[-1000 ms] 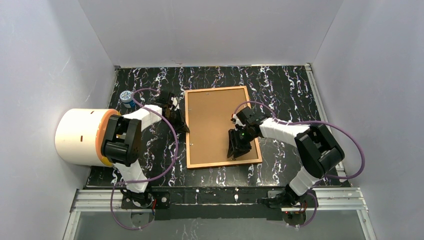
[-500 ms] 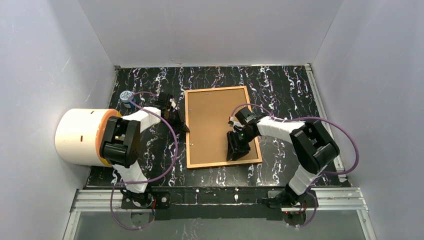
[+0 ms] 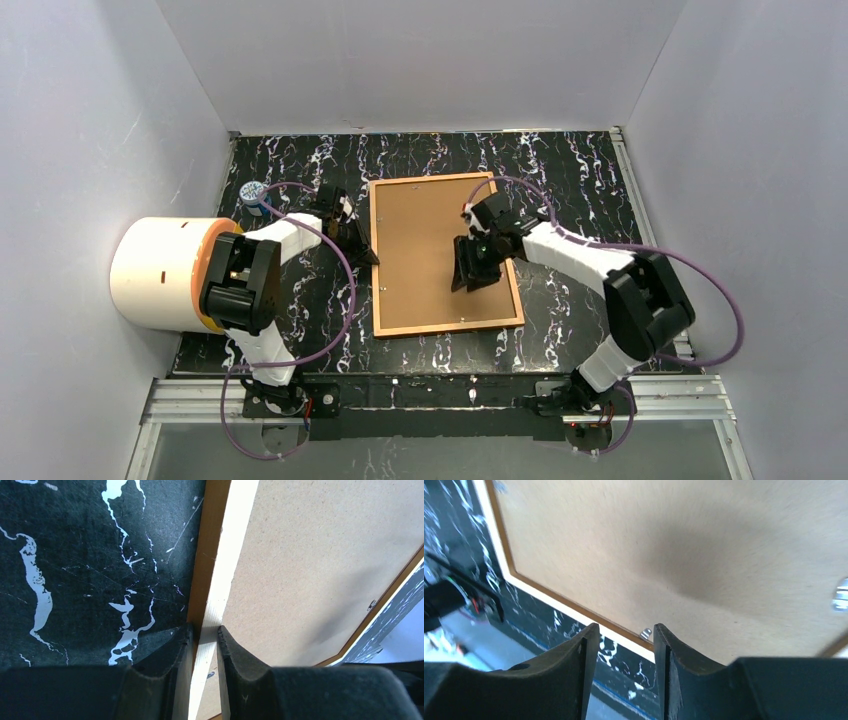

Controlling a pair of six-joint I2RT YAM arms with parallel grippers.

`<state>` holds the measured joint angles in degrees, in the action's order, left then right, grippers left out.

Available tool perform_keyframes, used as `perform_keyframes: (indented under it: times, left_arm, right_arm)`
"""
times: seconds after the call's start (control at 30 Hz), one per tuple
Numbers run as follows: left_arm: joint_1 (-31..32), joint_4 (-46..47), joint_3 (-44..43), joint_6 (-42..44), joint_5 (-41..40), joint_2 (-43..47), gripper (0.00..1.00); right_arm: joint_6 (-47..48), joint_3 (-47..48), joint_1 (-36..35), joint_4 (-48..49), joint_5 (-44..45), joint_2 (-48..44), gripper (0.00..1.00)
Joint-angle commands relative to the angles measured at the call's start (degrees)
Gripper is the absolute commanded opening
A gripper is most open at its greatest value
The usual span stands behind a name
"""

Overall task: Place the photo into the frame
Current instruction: Install the photo frame at the center of the board.

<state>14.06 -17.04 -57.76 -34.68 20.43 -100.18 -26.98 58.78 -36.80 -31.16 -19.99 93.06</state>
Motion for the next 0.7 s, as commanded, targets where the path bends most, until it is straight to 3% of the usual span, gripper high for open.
perform_keyframes:
  times: [0.0, 0.13, 0.67]
  left_arm:
    - [1.14, -2.52, -1.00, 2.44, 0.05, -0.75, 0.14]
    - [1.12, -3.76, -2.12, 3.84, 0.32, -0.69, 0.21]
    - [1.07, -5.20, -1.31, 6.10, 0.01, -1.32, 0.18]
  right_arm:
    - [-4.32, 3.69, 0.75, 2.80, 13.81, -5.76, 0.53]
    - [-8.25, 3.40, 2.40, 2.90, 18.81, -4.60, 0.54]
    - [-7.63, 2.00, 7.17, 3.04, 19.63, 2.89, 0.54]
